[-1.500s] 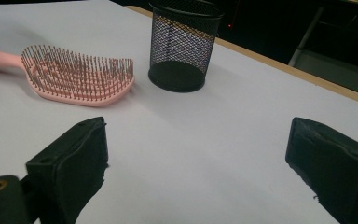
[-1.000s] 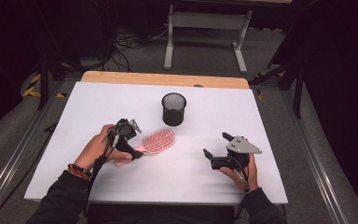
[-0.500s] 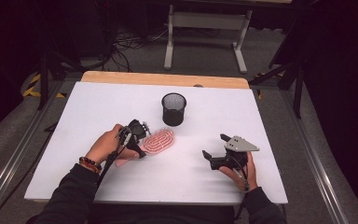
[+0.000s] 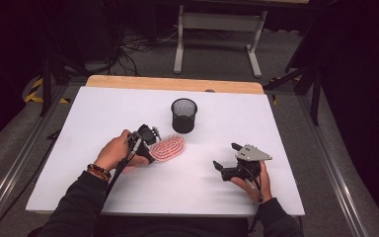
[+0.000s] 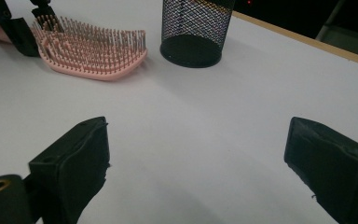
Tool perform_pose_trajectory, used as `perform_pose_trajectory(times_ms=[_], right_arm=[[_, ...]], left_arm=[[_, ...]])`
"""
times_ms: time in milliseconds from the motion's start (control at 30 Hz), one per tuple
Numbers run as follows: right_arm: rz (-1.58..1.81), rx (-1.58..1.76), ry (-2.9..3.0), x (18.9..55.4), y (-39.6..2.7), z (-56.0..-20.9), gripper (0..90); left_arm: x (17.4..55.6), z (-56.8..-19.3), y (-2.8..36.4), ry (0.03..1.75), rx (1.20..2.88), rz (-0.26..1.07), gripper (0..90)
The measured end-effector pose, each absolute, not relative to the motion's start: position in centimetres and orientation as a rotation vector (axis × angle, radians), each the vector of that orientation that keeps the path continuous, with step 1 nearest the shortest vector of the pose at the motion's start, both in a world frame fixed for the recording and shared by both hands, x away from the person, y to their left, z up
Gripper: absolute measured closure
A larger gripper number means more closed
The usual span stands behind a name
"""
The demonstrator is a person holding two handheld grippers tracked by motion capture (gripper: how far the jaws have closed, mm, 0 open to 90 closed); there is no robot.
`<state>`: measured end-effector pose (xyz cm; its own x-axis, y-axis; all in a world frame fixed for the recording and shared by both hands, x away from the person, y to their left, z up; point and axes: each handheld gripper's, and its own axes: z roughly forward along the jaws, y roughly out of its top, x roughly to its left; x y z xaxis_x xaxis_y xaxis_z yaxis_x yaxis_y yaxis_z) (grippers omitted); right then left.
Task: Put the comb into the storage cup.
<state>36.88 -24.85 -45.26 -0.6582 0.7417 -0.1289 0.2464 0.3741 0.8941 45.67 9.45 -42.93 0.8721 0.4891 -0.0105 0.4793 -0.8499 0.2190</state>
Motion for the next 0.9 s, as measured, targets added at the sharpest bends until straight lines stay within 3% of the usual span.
perform_pose_trajectory(times_ms=[200,500,900], right_arm=[[1.244,0.837,2.125,36.8,-24.6,-45.2,7.4],[1.238,0.837,2.129,36.8,-24.6,-45.3,7.4],[1.243,0.865,2.03,36.5,-25.0,-44.8,7.9]], left_arm=[[45.3,-43.0,9.9,0.708,2.806,0.085,68.7],[44.3,-43.3,10.7,0.685,2.734,0.155,69.6],[41.3,-41.7,13.7,0.753,2.481,0.423,69.8]])
